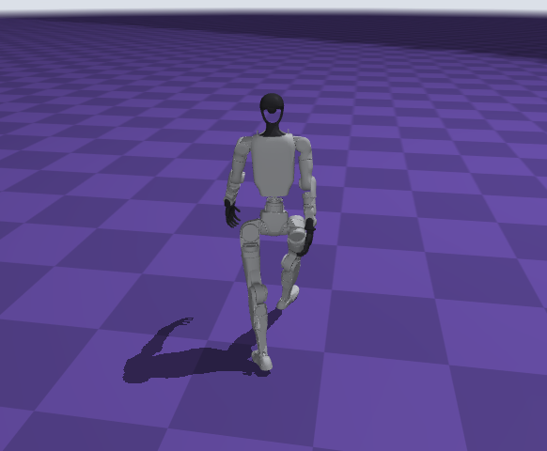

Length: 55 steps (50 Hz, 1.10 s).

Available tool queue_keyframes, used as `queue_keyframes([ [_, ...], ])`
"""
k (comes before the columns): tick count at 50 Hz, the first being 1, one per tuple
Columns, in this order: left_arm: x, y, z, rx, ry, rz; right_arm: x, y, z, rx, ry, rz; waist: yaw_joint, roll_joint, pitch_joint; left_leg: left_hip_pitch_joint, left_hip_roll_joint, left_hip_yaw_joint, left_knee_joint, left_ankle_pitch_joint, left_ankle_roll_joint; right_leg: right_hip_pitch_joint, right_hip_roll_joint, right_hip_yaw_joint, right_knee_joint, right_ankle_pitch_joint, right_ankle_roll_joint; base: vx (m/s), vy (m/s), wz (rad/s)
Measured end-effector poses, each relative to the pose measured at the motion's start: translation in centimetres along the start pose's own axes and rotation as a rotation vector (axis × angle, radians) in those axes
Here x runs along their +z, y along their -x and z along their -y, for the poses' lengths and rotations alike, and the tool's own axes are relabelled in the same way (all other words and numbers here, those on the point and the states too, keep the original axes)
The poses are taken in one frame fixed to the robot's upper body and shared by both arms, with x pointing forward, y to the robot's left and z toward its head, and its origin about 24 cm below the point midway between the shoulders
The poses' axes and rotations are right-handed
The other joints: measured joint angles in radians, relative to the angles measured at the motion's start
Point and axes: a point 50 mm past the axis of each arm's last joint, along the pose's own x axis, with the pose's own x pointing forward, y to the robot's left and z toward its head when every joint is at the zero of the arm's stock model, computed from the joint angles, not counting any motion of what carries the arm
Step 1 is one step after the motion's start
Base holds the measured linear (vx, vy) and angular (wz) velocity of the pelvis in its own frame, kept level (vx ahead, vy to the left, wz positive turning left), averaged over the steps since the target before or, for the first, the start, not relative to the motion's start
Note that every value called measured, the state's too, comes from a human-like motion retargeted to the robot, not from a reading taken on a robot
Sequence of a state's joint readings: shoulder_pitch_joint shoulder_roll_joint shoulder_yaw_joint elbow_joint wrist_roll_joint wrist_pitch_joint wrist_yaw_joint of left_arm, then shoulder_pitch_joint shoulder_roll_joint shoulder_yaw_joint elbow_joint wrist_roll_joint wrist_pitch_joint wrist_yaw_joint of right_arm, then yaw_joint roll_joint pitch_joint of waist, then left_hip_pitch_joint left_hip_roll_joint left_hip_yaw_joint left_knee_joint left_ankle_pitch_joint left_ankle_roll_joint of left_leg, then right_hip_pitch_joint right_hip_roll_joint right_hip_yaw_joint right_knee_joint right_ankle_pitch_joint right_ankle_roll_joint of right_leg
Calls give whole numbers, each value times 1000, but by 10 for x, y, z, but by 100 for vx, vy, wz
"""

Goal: Walk run

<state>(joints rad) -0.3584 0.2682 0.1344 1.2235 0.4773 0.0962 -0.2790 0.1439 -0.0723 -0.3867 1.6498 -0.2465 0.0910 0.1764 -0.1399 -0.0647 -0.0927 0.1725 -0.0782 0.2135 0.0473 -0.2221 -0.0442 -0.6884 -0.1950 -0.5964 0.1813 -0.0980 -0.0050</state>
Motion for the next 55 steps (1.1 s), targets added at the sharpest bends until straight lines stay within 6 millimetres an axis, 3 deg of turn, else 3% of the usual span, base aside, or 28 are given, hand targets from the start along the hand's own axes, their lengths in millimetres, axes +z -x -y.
queue_keyframes([
  [2, -9, -1, 10, 14, -5, -4, -1, 1, 2, -15, -21, -22, 0, 13, -35, 17, 14, -25, 31, 114, -73, -8, 11, 22, 91, 37, -95, 126, -40, 11],
  [4, -37, -2, 30, -10, 22, -73, 0, 2, 5, -39, -20, -36, -10, 17, -52, 59, 39, 60, 78, 318, -114, 15, 9, 37, 166, 84, -130, 154, -49, 7],
  [5, -54, -1, 45, -40, 35, -122, 3, 3, 7, -47, -23, -36, -21, 26, -60, 74, 70, 136, 111, 448, -111, 19, -2, 82, 228, 65, -136, 140, -33, 45],
  [8, -109, 11, 93, -190, 87, -315, 25, 6, 12, -70, -4, 36, 4, -16, -51, 49, 73, 279, 365, 691, 21, 162, -17, 204, 226, -43, -104, 137, -34, -39],
  [10, -145, 26, 114, -286, 108, -473, 46, 10, 13, -89, 22, 110, 53, -61, -33, -9, 73, 324, 538, 598, 66, 267, -56, 162, 208, -83, -98, 126, -37, -102],
  [12, -176, 45, 130, -341, 99, -628, 68, 15, 11, -124, 33, 183, 97, -78, -5, -123, 126, 356, 704, 437, 112, 366, -27, 189, 147, -89, -84, 102, -23, -37],
  [15, -215, 75, 146, -398, 125, -810, 110, 26, 3, -160, 103, 302, 146, -57, 31, -332, 150, 301, 775, 283, 80, 542, 57, 140, 0, -71, -68, 110, -25, -47],
  [17, -233, 93, 156, -437, 162, -906, 140, 38, -3, -150, 173, 397, 182, -40, 47, -440, 144, 297, 686, 222, 73, 627, 114, 138, -73, -64, -60, 89, -19, -69],
  [20, -254, 117, 170, -470, 244, -1012, 181, 60, -11, -133, 284, 534, 253, -12, 62, -590, 138, 304, 480, 143, 87, 745, 183, 133, -145, -68, -28, 114, -16, -86],
  [23, -262, 130, 180, -496, 331, -1064, 218, 87, -13, -165, 377, 685, 316, 8, 79, -723, 88, 192, 243, 134, 94, 841, 226, 173, -179, -77, 14, 100, -5, -78],
  [26, -265, 135, 185, -513, 363, -1083, 238, 104, -16, -202, 429, 782, 367, 0, 71, -807, 61, 92, 102, 117, 89, 895, 220, 233, -159, -58, 58, 108, 0, -75],
  [28, -264, 134, 185, -499, 355, -1084, 238, 104, -20, -205, 439, 786, 381, 3, 61, -811, 64, 104, 130, 122, 117, 927, 227, 277, -124, 0, 90, 124, 6, -54],
  [30, -263, 131, 182, -476, 317, -1072, 225, 92, -18, -209, 421, 739, 385, 7, 39, -757, 103, 292, 197, 177, 166, 953, 243, 294, -65, 134, 107, 157, 11, -26],
  [32, -256, 121, 178, -457, 267, -1016, 202, 75, -10, -241, 399, 668, 429, 18, 20, -766, 137, 123, 304, 206, 175, 955, 220, 224, 43, 399, 83, 156, 10, -77],
  [33, -250, 113, 176, -446, 259, -976, 191, 67, -9, -262, 405, 635, 432, 26, 21, -748, 158, 106, 360, 157, 185, 931, 199, 210, 145, 505, 65, 137, 5, -51],
  [35, -239, 99, 166, -421, 246, -903, 167, 53, -5, -291, 415, 560, 395, 65, 26, -647, 198, 87, 400, 52, 179, 881, 167, 93, 387, 622, -29, 116, 4, 5],
  [37, -224, 81, 150, -385, 225, -818, 147, 43, 4, -288, 414, 466, 390, 99, 32, -557, 214, 89, 376, 12, 174, 795, 136, 53, 560, 521, -80, 124, 9, -6],
  [41, -177, 43, 112, -258, 148, -613, 110, 27, 9, -242, 361, 351, 279, 80, 52, -371, 111, 73, 201, 18, 170, 486, 97, 108, 714, 273, -11, 116, 0, 66],
  [45, -121, 16, 66, -144, 5, -414, 74, 15, 14, -192, 197, 270, 175, 61, 46, -244, 31, 20, 72, 20, 160, 275, 47, 56, 490, 120, -10, 99, -11, 102],
  [50, -41, 2, 6, -4, -133, -151, 38, 6, 10, -89, 10, 154, 57, 16, 49, -86, -13, -12, -7, -24, 96, 63, 50, 119, 22, 40, -27, 104, -30, 112],
  [52, -17, 1, -4, 38, -152, -60, 27, 4, 10, -62, -35, 109, 34, 7, 38, -41, -13, -30, -6, -33, 72, -2, 52, 191, -57, 41, 30, 116, -39, 80],
  [53, -9, 1, -4, 50, -152, -25, 21, 4, 11, -54, -52, 88, 37, -1, 31, -20, -20, -42, 3, -26, 54, -12, 40, 124, -43, 31, 28, 116, -36, 31],
  [55, -5, -1, 5, 58, -117, 20, 16, 4, 12, -57, -72, 59, 46, -6, 6, 0, -28, -65, 34, 40, 10, -30, 34, 99, 59, 9, -55, 105, -26, 4],
])
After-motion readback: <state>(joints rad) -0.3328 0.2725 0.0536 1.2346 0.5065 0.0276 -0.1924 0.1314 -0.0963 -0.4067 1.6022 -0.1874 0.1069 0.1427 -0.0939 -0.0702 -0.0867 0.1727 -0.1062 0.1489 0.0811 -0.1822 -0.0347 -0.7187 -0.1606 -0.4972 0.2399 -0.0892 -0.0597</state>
